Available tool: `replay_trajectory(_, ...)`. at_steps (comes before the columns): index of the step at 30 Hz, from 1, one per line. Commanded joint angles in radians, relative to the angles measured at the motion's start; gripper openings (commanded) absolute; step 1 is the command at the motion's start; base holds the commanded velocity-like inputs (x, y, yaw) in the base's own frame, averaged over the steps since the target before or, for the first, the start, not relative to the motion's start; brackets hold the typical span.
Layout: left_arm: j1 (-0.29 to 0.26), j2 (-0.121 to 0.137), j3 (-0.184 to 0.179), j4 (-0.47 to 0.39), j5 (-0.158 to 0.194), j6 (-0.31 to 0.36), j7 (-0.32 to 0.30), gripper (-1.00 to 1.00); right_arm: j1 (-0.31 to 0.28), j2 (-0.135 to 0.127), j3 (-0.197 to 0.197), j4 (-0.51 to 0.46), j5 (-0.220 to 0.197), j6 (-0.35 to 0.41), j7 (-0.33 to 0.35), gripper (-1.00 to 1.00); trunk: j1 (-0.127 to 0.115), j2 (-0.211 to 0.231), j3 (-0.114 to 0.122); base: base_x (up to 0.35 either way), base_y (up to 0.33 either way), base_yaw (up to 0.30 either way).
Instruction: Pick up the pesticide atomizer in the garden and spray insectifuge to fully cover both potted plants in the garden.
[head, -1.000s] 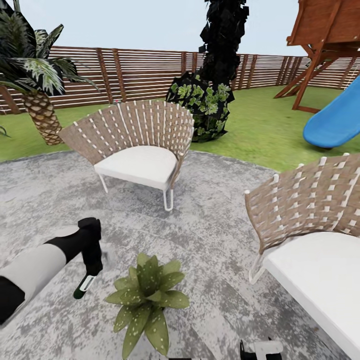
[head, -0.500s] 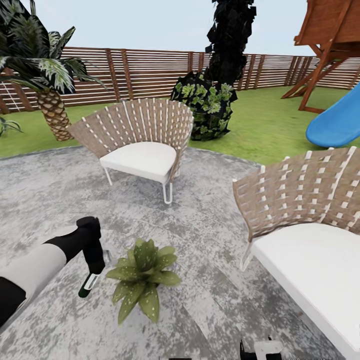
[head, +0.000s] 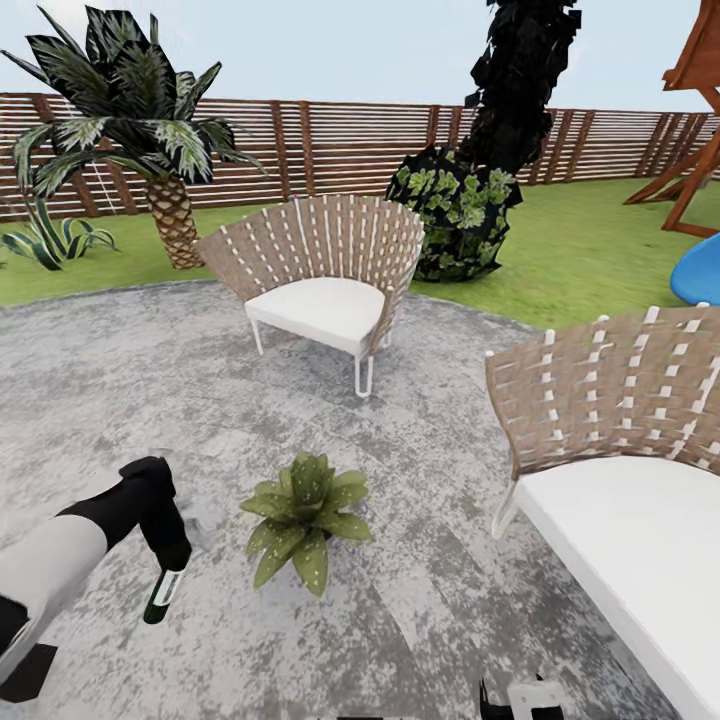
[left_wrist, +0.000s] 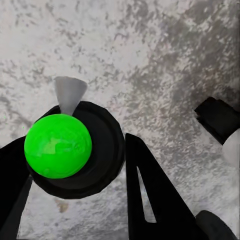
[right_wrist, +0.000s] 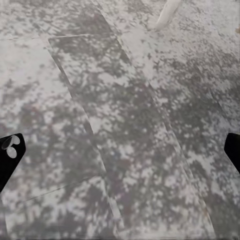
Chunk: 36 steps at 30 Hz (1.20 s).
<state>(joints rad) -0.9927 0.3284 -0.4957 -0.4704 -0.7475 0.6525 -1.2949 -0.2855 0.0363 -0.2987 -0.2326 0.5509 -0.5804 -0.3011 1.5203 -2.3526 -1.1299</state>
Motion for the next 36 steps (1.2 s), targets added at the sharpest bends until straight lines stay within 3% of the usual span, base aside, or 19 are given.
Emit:
replay_trajectory(1,0.032,0.006,0.103,-0.003,-0.002,-0.036,0.041,-1.00,0.000,0.001,-0.006,0.000,0.011,-0.001,-0.005,1.00,-0.001,0.000,0.000,-0.329,-0.002,0.256)
replay_trajectory(3,0.081,0.007,0.284,-0.002,-0.001,-0.161,0.099,-1.00,0.000,0.000,-0.006,0.000,0.009,-0.001,-0.006,1.00,-0.001,0.000,0.002,-0.308,-0.001,0.201)
replay_trajectory(6,0.140,-0.005,0.459,-0.003,0.007,-0.252,0.182,-1.00,-0.001,0.001,-0.007,0.000,0.008,-0.002,-0.007,1.00,-0.001,0.000,0.002,-0.196,0.000,0.058)
replay_trajectory(7,0.158,-0.010,0.487,-0.003,0.021,-0.278,0.197,-1.00,-0.001,0.002,-0.007,-0.001,0.008,-0.002,-0.007,1.00,-0.001,0.000,0.002,-0.050,0.000,0.011)
replay_trajectory(8,0.212,-0.016,0.527,-0.002,0.107,-0.383,0.224,-1.00,0.000,0.002,-0.006,-0.001,0.008,-0.003,-0.007,1.00,-0.001,0.000,0.002,-0.008,0.000,0.002)
replay_trajectory(9,0.241,-0.017,0.535,-0.002,0.153,-0.435,0.253,-1.00,0.000,0.002,-0.005,-0.001,0.009,-0.004,-0.006,1.00,-0.001,0.000,0.002,-0.003,0.000,0.001)
replay_trajectory(10,0.280,-0.019,0.539,-0.001,0.200,-0.496,0.362,-1.00,-0.001,0.002,-0.005,-0.003,0.010,-0.003,-0.003,1.00,-0.001,0.000,0.002,0.000,0.000,0.000)
replay_trajectory(11,0.284,-0.020,0.539,0.000,0.205,-0.505,0.377,-1.00,-0.001,0.003,-0.004,-0.003,0.011,-0.002,-0.001,1.00,-0.001,0.000,0.002,0.000,0.000,0.000)
replay_trajectory(12,0.287,-0.031,0.539,0.003,0.208,-0.554,0.388,-1.00,-0.002,0.002,0.066,-0.020,0.063,0.000,0.043,1.00,-0.001,0.000,0.002,0.000,0.000,0.000)
replay_trajectory(14,0.289,-0.040,0.536,0.004,0.206,-0.590,0.388,-1.00,-0.005,-0.002,0.112,-0.091,0.105,0.003,0.142,1.00,-0.001,0.000,0.002,0.000,0.000,0.000)
replay_trajectory(18,0.299,-0.059,0.524,0.001,0.198,-0.617,0.384,-1.00,-0.024,-0.011,0.135,-0.304,0.131,0.092,0.590,1.00,-0.001,0.000,0.002,0.000,0.000,0.000)
replay_trajectory(21,0.299,-0.061,0.415,-0.005,0.193,-0.619,0.315,-1.00,-0.088,-0.039,0.136,-0.388,0.134,0.153,0.846,1.00,-0.001,0.000,0.002,0.000,0.000,0.000)
replay_trajectory(24,0.298,-0.062,0.320,-0.017,0.193,-0.619,0.223,-1.00,-0.167,-0.046,0.138,-0.432,0.137,0.178,1.009,1.00,-0.001,0.000,0.002,0.000,0.000,0.000)
replay_trajectory(28,0.291,-0.081,0.255,-0.023,0.162,-0.615,0.143,-1.00,-0.240,-0.038,0.151,-0.546,0.133,0.368,1.221,1.00,-0.001,0.000,0.002,0.000,0.000,0.000)
replay_trajectory(30,0.289,-0.084,0.250,-0.023,0.157,-0.615,0.136,-1.00,-0.242,-0.036,0.219,-0.553,0.130,0.376,1.230,1.00,-0.001,0.000,0.002,0.000,0.000,0.000)
replay_trajectory(31,0.292,-0.087,0.248,-0.024,0.154,-0.615,0.134,-1.00,-0.242,-0.022,0.343,-0.555,0.128,0.379,1.233,1.00,-0.001,0.000,0.002,0.000,0.000,0.000)
replay_trajectory(32,0.293,-0.086,0.247,-0.024,0.153,-0.615,0.134,-1.00,-0.242,-0.020,0.366,-0.554,0.127,0.379,1.233,1.00,-0.001,0.000,0.002,0.000,0.000,0.000)
replay_trajectory(33,0.295,-0.086,0.245,-0.024,0.153,-0.616,0.134,-1.00,-0.242,-0.017,0.393,-0.551,0.126,0.378,1.233,-1.00,-0.001,0.000,0.002,0.000,0.000,0.000)
replay_trajectory(36,0.299,-0.086,0.215,-0.024,0.152,-0.619,0.134,-1.00,-0.242,-0.012,0.409,-0.549,0.124,0.378,1.233,-1.00,-0.001,0.000,0.002,0.000,0.000,0.000)
